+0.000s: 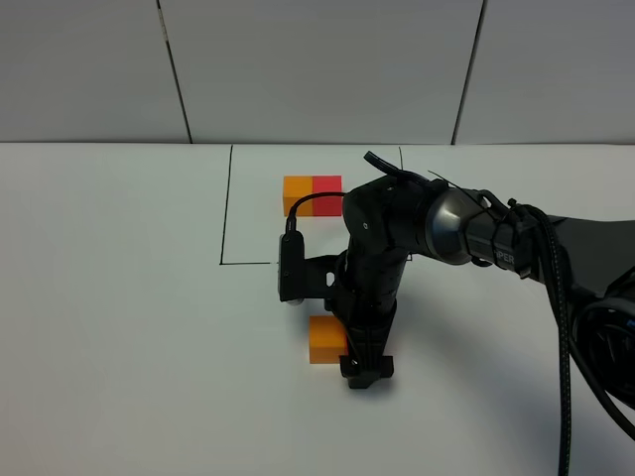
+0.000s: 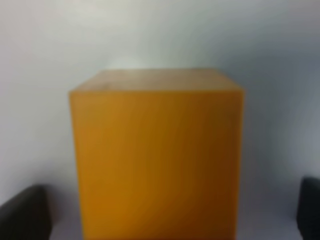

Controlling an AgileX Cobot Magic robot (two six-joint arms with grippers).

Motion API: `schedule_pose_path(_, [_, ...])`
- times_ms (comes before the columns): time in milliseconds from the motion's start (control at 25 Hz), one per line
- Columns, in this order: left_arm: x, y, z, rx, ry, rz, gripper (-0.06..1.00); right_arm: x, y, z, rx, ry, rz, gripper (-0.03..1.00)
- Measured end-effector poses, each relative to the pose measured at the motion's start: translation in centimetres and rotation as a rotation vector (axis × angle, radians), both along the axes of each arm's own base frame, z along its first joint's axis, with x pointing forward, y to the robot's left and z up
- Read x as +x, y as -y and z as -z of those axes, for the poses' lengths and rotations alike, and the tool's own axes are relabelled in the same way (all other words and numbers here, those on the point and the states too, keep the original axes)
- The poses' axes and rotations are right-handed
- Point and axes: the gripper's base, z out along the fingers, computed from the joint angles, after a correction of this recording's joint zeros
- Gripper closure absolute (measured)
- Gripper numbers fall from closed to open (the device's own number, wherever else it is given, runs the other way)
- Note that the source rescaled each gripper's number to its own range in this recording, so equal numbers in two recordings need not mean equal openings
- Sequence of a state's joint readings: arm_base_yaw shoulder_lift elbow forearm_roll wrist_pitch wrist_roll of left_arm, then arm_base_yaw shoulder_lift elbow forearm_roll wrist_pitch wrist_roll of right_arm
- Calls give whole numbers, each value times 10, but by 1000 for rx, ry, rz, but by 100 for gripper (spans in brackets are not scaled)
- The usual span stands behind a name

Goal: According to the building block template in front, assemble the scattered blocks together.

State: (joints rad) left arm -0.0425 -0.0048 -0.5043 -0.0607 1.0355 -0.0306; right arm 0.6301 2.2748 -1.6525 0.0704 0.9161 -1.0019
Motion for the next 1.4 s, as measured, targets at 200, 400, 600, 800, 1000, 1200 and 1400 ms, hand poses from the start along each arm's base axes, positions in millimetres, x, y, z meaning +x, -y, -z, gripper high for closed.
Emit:
schedule_pose_path(200, [0,0,0,0,0,0,41,-7,8,-37,-15,17,6,-3])
schedule_pose_path(400, [0,0,0,0,0,0,41,-17,40,-112,-1,14,250,-3])
schedule_pose_path(600, [0,0,0,0,0,0,41,6,134,-167,85,57,763,-3])
schedule_pose_path(800, [0,0,0,1,0,1,41,-3,248,-187,116,79,1213,-3])
schedule_pose_path(1000, [0,0,0,1,0,1,41,-72,317,-200,169,93,1510,-3])
schedule_pose_path(1200, [0,0,0,1,0,1,41,-165,323,-207,235,162,1693,-3])
schedule_pose_path(1400, [0,0,0,1,0,1,41,-246,303,-196,285,265,1737,-3])
